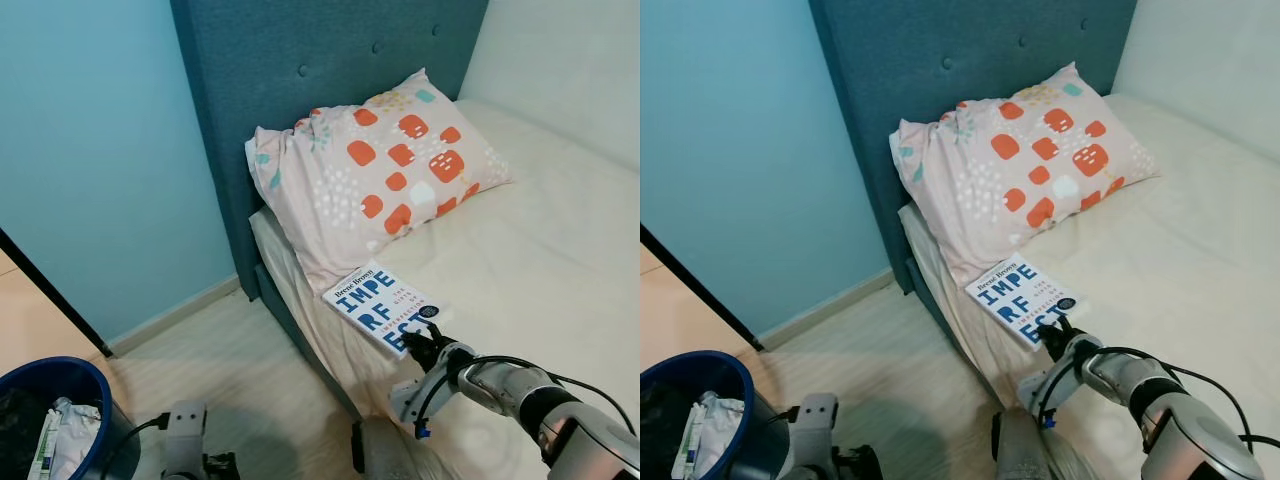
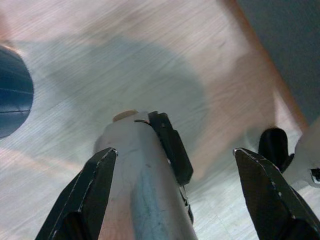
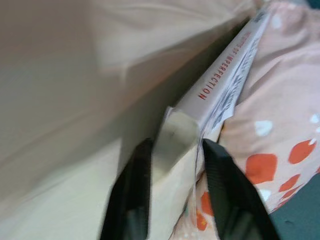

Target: Clean up the room

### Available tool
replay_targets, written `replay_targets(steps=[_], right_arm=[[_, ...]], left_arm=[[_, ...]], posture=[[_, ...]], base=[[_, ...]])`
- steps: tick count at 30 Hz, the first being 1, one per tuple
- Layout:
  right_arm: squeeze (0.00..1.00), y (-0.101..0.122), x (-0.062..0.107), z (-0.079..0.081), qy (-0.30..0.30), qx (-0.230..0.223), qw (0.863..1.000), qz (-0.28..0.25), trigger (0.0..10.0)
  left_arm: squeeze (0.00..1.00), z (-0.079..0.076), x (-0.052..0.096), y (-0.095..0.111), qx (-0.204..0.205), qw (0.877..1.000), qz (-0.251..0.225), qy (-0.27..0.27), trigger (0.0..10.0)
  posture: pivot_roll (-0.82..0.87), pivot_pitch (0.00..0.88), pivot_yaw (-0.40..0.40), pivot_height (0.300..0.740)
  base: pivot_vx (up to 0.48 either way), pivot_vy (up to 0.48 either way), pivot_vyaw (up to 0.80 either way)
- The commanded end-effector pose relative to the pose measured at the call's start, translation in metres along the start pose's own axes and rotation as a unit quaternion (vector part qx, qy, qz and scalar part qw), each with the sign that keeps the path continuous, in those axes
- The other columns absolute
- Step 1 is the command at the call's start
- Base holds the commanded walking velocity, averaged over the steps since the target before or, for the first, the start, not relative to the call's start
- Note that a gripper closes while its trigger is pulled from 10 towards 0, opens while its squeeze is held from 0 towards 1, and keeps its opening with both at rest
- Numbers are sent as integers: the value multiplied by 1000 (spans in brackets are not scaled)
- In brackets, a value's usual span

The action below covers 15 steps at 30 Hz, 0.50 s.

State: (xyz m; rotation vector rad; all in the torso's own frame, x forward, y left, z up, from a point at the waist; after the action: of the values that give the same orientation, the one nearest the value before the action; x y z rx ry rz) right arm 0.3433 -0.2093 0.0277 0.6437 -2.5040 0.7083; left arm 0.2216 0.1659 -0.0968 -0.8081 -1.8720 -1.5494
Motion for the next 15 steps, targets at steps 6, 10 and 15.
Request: replay_targets(steps=[6,10,15], right_arm=[[1000,-4,0,-1,2,0,1000,8,10000],[1000,-11,2,-4,11,-48,999,11,10000],[1000,-14,4,-7,31,-110,993,3,10000]], left_arm=[[0,3,9,-45,10,997,81,4,10000],[0,4,10,-45,9,997,81,5,10000],[0,4,9,-43,8,997,81,5,10000]], posture=[[-183,205,-16,602],[-194,182,-12,602],[-198,164,-10,602]], base=[[0,0,0],[0,0,0],[0,0,0]])
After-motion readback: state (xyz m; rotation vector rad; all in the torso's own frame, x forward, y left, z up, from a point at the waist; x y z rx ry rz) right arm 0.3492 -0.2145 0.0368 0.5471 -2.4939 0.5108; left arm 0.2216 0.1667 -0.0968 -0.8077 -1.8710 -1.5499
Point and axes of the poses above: a point about 5 cm out from each wrist's last joint towards the gripper, its own x axis pointing back from the gripper into the wrist, its own y axis along the axis of the wrist's last joint, z = x × y, the point moved 3 cm from there along -x, pointing out of the wrist towards the gripper, and after that the axes turned 3 degrees about x, right-handed, at the moved point
